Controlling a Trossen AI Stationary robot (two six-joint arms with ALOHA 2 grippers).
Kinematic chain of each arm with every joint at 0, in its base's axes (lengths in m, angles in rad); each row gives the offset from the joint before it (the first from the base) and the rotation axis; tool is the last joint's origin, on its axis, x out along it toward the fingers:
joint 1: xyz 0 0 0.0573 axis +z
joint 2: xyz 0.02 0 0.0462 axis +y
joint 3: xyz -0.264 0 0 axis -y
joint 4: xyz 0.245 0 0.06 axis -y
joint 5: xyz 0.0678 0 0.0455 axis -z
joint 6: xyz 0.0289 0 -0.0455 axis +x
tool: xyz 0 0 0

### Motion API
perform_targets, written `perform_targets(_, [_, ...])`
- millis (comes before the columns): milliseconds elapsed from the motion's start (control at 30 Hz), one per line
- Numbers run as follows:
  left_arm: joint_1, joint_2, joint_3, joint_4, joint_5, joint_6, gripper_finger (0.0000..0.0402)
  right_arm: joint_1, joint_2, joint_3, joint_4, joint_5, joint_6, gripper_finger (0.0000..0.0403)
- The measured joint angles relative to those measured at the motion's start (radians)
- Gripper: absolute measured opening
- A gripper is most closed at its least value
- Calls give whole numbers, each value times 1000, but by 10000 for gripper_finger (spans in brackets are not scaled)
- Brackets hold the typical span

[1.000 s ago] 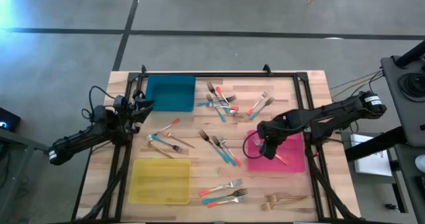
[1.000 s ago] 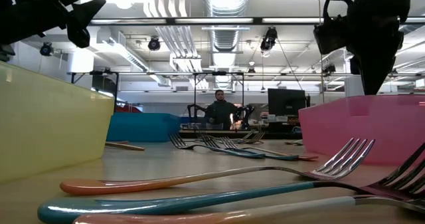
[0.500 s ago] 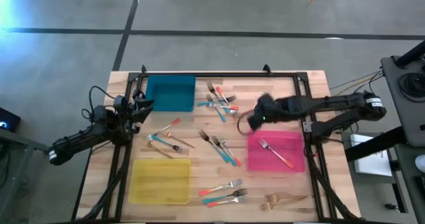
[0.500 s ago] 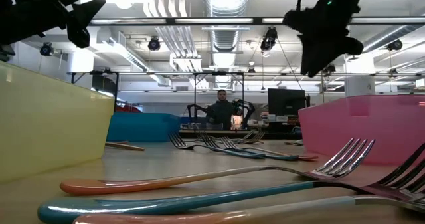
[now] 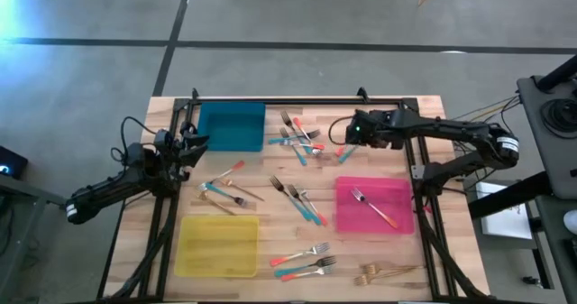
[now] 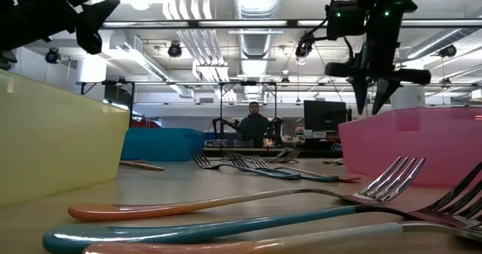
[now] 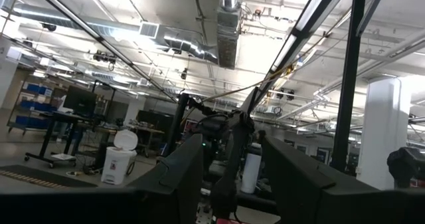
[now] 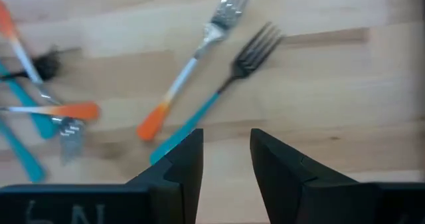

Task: Sort silverware by color (type)
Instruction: Put the blue fork into the blue bin

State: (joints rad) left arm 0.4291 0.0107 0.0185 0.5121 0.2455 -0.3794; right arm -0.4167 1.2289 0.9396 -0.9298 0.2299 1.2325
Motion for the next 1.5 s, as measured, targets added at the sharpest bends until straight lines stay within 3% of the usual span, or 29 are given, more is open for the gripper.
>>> perform_targets(600, [0, 0, 0, 0, 0, 0, 141, -52, 291, -6, 109, -242, 2, 116])
perform_targets(1033, [0, 0, 0, 0, 0, 0, 141, -150, 287, -6, 155, -214, -58, 116])
perform_targets(1500, [0, 0, 0, 0, 0, 0, 141, -207, 398, -4, 255, -247, -79, 116])
